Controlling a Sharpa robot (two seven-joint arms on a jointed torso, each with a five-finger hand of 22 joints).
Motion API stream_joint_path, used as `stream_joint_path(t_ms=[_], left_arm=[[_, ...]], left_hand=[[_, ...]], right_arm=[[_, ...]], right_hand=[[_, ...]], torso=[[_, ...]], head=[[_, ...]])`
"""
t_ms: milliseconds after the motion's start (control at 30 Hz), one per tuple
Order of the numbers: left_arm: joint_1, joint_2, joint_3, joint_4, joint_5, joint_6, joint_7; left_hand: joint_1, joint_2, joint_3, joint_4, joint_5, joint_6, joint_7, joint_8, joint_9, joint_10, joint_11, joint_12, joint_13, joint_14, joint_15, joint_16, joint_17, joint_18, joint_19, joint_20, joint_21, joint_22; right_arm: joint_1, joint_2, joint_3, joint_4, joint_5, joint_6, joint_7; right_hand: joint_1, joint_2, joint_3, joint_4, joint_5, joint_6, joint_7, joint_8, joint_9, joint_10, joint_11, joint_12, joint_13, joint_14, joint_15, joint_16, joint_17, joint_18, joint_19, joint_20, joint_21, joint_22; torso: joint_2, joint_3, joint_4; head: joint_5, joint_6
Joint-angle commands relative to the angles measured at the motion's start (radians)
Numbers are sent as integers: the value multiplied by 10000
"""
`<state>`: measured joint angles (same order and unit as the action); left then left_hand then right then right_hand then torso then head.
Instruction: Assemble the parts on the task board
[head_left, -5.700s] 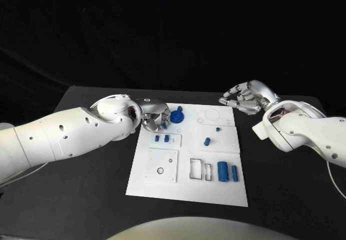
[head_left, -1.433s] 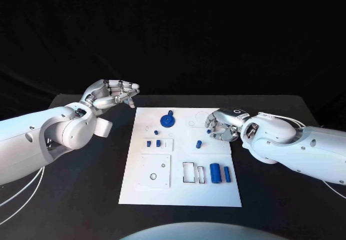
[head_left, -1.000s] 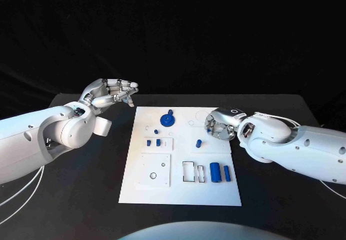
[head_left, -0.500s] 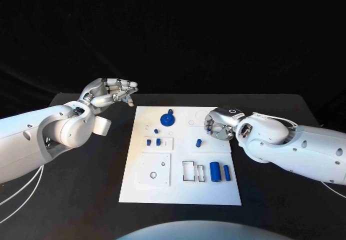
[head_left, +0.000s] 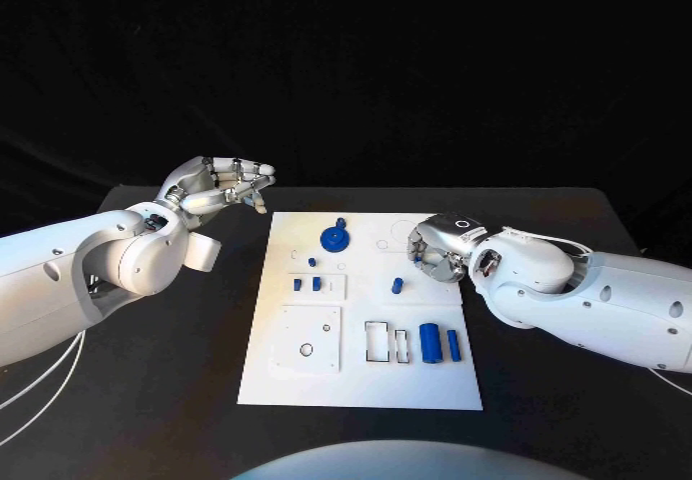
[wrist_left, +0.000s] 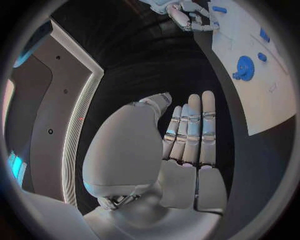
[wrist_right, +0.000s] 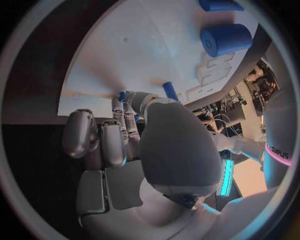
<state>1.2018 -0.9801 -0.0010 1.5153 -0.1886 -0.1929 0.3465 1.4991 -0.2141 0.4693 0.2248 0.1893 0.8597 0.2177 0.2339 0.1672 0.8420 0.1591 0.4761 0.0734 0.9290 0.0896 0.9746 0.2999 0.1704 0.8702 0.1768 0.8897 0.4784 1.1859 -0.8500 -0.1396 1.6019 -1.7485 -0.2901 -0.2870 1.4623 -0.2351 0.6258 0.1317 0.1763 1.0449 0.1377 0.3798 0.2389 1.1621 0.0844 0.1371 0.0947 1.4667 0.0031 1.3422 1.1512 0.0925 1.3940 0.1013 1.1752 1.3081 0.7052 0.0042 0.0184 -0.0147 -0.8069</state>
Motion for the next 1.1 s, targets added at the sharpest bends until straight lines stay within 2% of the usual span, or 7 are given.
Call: stream_joint_path(t_ms=[33,233,467,767,1100], left_arm=[[6,4,9,28,-137,223,-28],[5,5,8,34,-203,254,-62],[5,-2,8,47,-233,278,-83],[5,-4,8,46,-241,303,-90],[5,4,8,29,-250,348,-111]], left_hand=[[-67,-31,77,-3,22,-36,72,-59,-9,-40,34,5,-15,-92,-6,-62,-13,129,-39,27,-49,-16],[-53,-31,100,-30,26,-44,76,-65,-10,-53,38,5,-18,-109,-3,-79,-18,131,-48,30,-61,-22],[-15,-31,145,-90,31,-49,82,-72,-10,-65,42,8,-21,-126,-4,-103,-26,134,-55,30,-67,-25],[-7,-31,157,-106,32,-51,84,-74,-11,-69,44,9,-22,-130,-3,-110,-28,134,-57,30,-68,-25],[-30,-55,161,-122,24,-64,93,-84,-13,-85,53,7,-26,-141,7,-126,-33,130,-65,35,-73,-27]], right_arm=[[-132,-10,-93,-1,-262,450,-350],[-158,-9,-92,42,-389,-21,-461],[-173,-10,-91,100,-456,-585,-456],[-176,-40,-89,176,-541,-1129,-421],[-161,-160,-78,317,-435,-1436,-434]], right_hand=[[204,94,268,-346,36,-11,72,20,9,229,-56,96,46,124,-79,-23,-15,-93,97,-51,127,733],[29,217,600,-837,11,26,12,-1,24,673,-165,366,169,143,-163,-38,-50,-178,279,-123,589,1017],[-82,290,910,-1183,29,48,-19,-75,-3,763,-205,570,300,150,-210,-71,-108,-209,340,-182,771,1150],[-201,263,1006,-1299,16,115,-37,-81,-6,802,-226,679,372,159,-225,-70,-113,-220,357,-195,835,1201],[-301,239,1024,-1339,8,164,-51,-76,-3,812,-241,737,413,171,-235,-55,-90,-232,380,-200,895,1240]], torso=[[-4,4,-3],[-5,4,2],[-2,3,6],[-4,5,1],[-8,7,0]], head=[[-11,1],[-21,3],[-29,1],[-20,6],[-28,15]])
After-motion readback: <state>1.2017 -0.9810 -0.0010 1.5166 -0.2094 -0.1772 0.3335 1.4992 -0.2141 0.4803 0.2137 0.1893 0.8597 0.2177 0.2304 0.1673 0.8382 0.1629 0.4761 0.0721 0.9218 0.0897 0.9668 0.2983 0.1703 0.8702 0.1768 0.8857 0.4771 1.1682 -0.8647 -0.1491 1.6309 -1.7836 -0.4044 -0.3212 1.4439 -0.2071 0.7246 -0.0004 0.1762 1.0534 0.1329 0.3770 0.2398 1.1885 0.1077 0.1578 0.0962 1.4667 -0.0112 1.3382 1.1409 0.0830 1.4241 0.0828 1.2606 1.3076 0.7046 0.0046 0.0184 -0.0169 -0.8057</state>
